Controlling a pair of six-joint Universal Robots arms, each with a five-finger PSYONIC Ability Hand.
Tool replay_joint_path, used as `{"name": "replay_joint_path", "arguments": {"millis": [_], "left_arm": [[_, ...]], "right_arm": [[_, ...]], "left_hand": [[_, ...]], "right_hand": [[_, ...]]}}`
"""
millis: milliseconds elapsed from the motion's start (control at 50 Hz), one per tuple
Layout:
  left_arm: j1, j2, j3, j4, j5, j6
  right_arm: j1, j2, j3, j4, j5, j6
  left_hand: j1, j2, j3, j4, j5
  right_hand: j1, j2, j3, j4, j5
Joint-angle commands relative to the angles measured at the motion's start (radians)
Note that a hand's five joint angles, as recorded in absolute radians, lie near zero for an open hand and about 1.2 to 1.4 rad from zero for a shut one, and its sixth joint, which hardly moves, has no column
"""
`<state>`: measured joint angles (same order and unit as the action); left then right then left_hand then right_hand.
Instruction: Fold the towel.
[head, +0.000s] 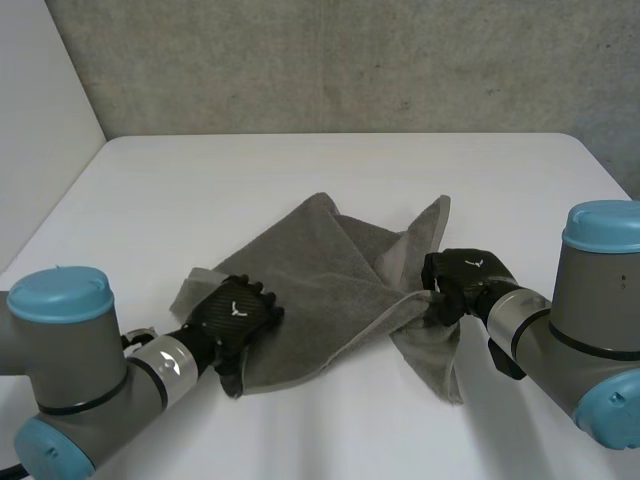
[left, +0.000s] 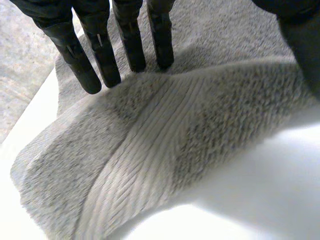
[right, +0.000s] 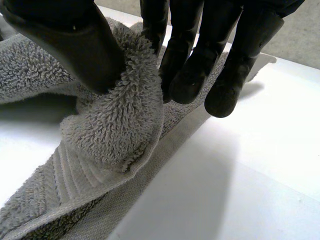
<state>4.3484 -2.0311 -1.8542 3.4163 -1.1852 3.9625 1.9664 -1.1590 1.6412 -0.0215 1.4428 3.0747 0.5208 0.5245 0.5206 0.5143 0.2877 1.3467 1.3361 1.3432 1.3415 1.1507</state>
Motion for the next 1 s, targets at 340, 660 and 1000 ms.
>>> {"name": "replay_joint_path", "arguments": {"millis": [340, 660, 1000], "left_arm": [[0.063, 0.015, 0.066, -0.229, 0.002, 0.041], [0.083, 0.078, 0.058, -0.221, -0.007, 0.044], [0.128, 0.120, 0.024, -0.135, -0.008, 0.024]], "right_arm": [[0.000, 0.009, 0.000, 0.000, -0.001, -0.008], [0.000, 0.012, -0.001, 0.000, -0.001, -0.010], [0.002, -0.014, -0.029, 0.043, -0.007, -0.040]], "left_hand": [[0.192, 0.188, 0.192, 0.198, 0.250], [0.553, 0.549, 0.553, 0.559, 0.611], [0.875, 0.872, 0.876, 0.882, 0.934]], "right_hand": [[0.050, 0.060, 0.053, 0.055, 0.071], [0.050, 0.060, 0.053, 0.055, 0.071], [0.050, 0.060, 0.053, 0.055, 0.071]]}}
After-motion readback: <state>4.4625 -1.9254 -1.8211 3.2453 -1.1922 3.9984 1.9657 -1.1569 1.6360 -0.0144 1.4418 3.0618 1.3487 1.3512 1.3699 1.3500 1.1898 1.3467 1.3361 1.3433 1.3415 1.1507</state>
